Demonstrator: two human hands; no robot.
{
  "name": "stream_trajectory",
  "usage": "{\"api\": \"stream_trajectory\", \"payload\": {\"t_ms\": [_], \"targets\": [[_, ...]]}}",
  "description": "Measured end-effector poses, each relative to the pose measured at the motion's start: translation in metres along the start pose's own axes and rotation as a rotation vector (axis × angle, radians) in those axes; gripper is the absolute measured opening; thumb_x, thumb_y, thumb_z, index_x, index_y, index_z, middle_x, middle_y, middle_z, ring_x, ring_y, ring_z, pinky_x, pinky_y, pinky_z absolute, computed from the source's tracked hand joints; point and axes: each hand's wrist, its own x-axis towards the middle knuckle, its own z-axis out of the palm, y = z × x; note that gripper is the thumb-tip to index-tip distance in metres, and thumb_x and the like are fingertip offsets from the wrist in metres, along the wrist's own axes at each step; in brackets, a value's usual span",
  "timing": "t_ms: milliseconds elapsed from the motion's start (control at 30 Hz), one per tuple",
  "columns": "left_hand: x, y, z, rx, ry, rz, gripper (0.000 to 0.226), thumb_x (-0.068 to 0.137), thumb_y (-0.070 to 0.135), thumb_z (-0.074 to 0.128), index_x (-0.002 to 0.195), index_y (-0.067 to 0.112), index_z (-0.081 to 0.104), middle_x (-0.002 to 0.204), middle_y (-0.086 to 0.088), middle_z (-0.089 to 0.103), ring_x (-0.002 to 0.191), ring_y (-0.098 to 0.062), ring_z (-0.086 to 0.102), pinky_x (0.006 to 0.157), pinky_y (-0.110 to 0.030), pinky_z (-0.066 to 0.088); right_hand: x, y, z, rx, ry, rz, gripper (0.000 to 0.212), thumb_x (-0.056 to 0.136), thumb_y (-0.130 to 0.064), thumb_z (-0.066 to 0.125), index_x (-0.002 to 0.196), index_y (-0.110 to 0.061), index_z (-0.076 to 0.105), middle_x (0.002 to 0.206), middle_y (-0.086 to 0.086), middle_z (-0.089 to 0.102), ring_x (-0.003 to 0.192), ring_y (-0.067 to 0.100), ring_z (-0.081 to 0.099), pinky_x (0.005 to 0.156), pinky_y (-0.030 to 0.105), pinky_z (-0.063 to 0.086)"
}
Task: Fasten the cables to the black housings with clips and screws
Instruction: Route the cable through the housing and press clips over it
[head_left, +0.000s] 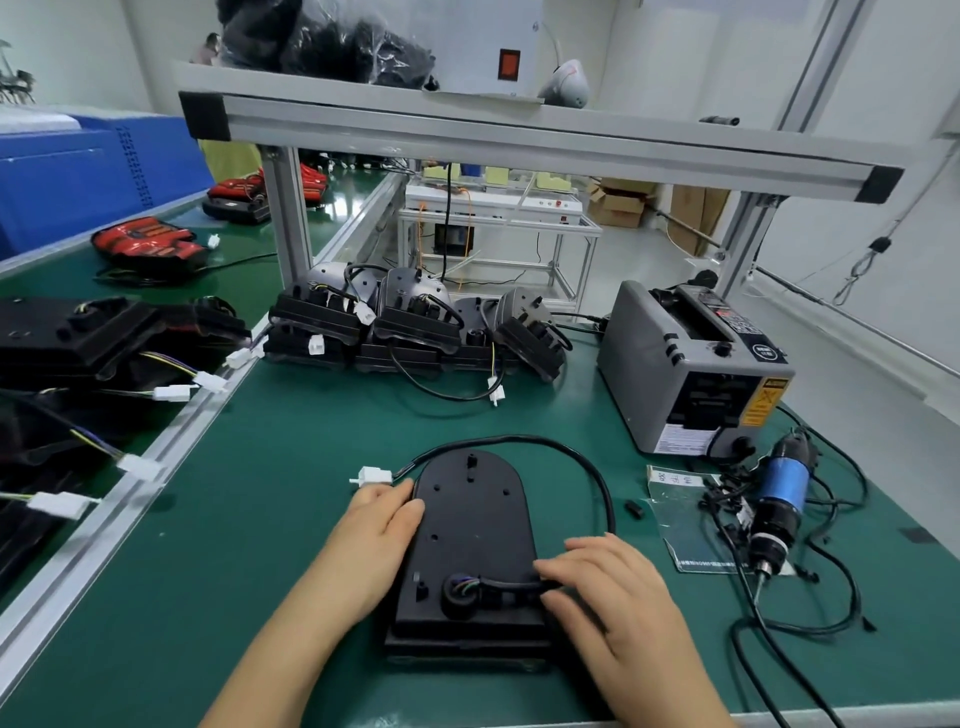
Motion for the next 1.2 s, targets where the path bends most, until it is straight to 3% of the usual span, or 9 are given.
{"api": "stream_trajectory", "payload": {"t_ms": [67, 133, 200, 267, 333, 600, 733, 900, 1200], "targets": [[-0.009, 0.002, -0.003, -0.001, 0.097, 0.092, 0.034, 0.098, 0.025, 0.046, 0.131, 0.024, 0.054, 0.116, 0.016, 0.045, 0.113, -0.005, 0.044, 0.093, -0.017, 0.029, -0.001, 0.001, 0.001, 0.025, -0.008, 0.024, 0.025, 0.084, -0.035, 0.053, 0.088, -0.021, 0.074, 0.084, -0.012, 0.067, 0.094, 0.004, 0.054, 0.089, 0.036, 0.040], [-0.023, 0.008, -0.007, -0.039, 0.187, 0.247, 0.022, 0.093, 0.022, 0.055, 0.105, 0.034, 0.069, 0.105, 0.020, 0.052, 0.103, -0.005, 0.051, 0.085, -0.015, 0.035, 0.002, 0.003, 0.001, 0.062, -0.021, 0.043, 0.025, 0.084, -0.036, 0.054, 0.087, -0.021, 0.074, 0.083, -0.012, 0.066, 0.091, 0.003, 0.053, 0.087, 0.033, 0.040], [-0.036, 0.016, -0.011, -0.115, 0.108, 0.343, 0.011, 0.085, 0.031, 0.066, 0.087, 0.039, 0.073, 0.100, 0.016, 0.058, 0.091, -0.006, 0.055, 0.076, -0.009, 0.038, 0.006, 0.004, -0.001, 0.093, -0.039, 0.060, 0.025, 0.084, -0.037, 0.055, 0.087, -0.022, 0.074, 0.082, -0.014, 0.065, 0.089, 0.003, 0.053, 0.087, 0.030, 0.039], [-0.046, 0.021, -0.011, -0.122, -0.103, 0.371, 0.020, 0.073, 0.053, 0.071, 0.091, 0.046, 0.071, 0.105, 0.019, 0.058, 0.095, -0.001, 0.056, 0.079, -0.004, 0.036, 0.008, 0.006, -0.001, 0.092, -0.054, 0.058, 0.024, 0.085, -0.038, 0.055, 0.088, -0.024, 0.074, 0.082, -0.017, 0.064, 0.089, 0.004, 0.052, 0.086, 0.027, 0.039], [-0.050, 0.017, -0.004, -0.021, -0.164, 0.426, 0.036, 0.063, 0.061, 0.066, 0.098, 0.055, 0.065, 0.108, 0.023, 0.056, 0.105, 0.001, 0.051, 0.084, -0.004, 0.034, 0.008, 0.007, -0.001, 0.090, -0.067, 0.053, 0.024, 0.085, -0.039, 0.054, 0.089, -0.026, 0.074, 0.083, -0.017, 0.065, 0.090, 0.004, 0.051, 0.086, 0.026, 0.038], [-0.043, 0.014, 0.020, -0.006, 0.042, 0.502, 0.024, 0.072, 0.053, 0.060, 0.091, 0.044, 0.071, 0.097, 0.022, 0.058, 0.101, -0.001, 0.052, 0.084, -0.007, 0.035, 0.012, 0.011, -0.002, 0.101, -0.118, 0.118, 0.025, 0.086, -0.040, 0.052, 0.092, -0.029, 0.073, 0.086, -0.020, 0.064, 0.093, 0.007, 0.056, 0.088, 0.030, 0.039], [-0.039, 0.019, 0.027, 0.008, 0.095, 0.519, 0.013, 0.074, 0.035, 0.068, 0.085, 0.036, 0.073, 0.092, 0.019, 0.057, 0.096, -0.002, 0.050, 0.081, -0.009, 0.035, 0.012, 0.014, -0.003, 0.109, -0.161, 0.143, 0.021, 0.087, -0.041, 0.056, 0.093, -0.031, 0.073, 0.087, -0.022, 0.065, 0.096, 0.006, 0.055, 0.091, 0.031, 0.038], [-0.038, 0.020, 0.028, 0.032, 0.086, 0.540, 0.022, 0.074, 0.050, 0.056, 0.092, 0.040, 0.063, 0.092, 0.018, 0.057, 0.097, -0.002, 0.049, 0.080, -0.008, 0.034, 0.015, 0.014, -0.003, 0.128, -0.166, 0.169, 0.024, 0.086, -0.043, 0.053, 0.091, -0.032, 0.073, 0.085, -0.020, 0.066, 0.098, 0.003, 0.052, 0.093, 0.029, 0.037], [-0.037, 0.022, 0.035, 0.029, 0.149, 0.550, 0.013, 0.071, 0.045, 0.053, 0.080, 0.038, 0.060, 0.087, 0.019, 0.057, 0.091, -0.003, 0.049, 0.071, -0.010, 0.037, 0.021, 0.034, -0.024, 0.110, -0.294, 0.310, 0.019, 0.088, -0.034, 0.058, 0.104, -0.030, 0.067, 0.102, -0.021, 0.057, 0.105, -0.001, 0.048, 0.096, 0.017, 0.035]]}}
